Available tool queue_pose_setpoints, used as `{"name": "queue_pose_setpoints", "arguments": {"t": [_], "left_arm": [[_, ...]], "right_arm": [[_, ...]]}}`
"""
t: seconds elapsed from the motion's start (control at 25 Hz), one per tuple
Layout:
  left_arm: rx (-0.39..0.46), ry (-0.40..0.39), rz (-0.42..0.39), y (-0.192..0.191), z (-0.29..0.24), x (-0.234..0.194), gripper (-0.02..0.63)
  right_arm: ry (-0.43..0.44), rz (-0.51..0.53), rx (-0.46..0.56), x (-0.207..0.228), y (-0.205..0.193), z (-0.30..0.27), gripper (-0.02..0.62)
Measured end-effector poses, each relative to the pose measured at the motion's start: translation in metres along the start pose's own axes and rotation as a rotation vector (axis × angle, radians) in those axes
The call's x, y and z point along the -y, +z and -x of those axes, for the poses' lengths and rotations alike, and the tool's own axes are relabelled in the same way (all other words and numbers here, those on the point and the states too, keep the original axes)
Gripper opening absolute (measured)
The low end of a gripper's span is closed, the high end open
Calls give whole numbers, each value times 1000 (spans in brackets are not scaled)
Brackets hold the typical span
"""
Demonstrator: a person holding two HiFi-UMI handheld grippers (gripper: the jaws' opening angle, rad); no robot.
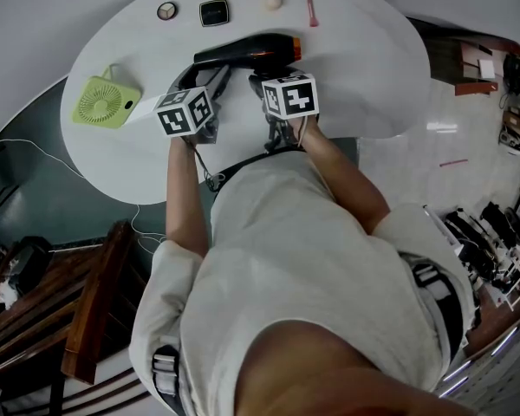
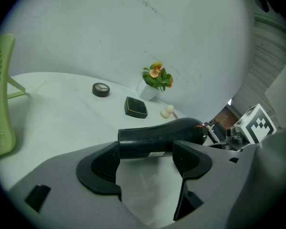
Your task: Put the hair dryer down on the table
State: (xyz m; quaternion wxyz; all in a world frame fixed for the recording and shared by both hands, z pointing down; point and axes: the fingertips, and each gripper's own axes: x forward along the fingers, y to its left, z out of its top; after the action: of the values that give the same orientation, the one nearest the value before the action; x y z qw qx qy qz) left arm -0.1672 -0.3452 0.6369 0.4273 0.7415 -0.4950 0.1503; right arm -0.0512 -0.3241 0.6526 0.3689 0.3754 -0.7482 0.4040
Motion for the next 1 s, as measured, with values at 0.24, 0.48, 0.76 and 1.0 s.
{"name": "queue_pose_setpoints", "arguments": {"t": [0.24,0.48,0.76,1.0], "left_arm": [[5,4,5,0,-1,1,360],[8,9,-3,1,-2,1,360],[8,9,-7,0,-4,2,361],[9,10,-6,0,-3,2,362]], "right_arm": [[5,-3,1,1,-1,-1,284],[4,-8,-4,4,-3,-4,284],[9,-17,-6,5,-6,-6,285],[1,-14,-5,7,-7,-6,285]]}}
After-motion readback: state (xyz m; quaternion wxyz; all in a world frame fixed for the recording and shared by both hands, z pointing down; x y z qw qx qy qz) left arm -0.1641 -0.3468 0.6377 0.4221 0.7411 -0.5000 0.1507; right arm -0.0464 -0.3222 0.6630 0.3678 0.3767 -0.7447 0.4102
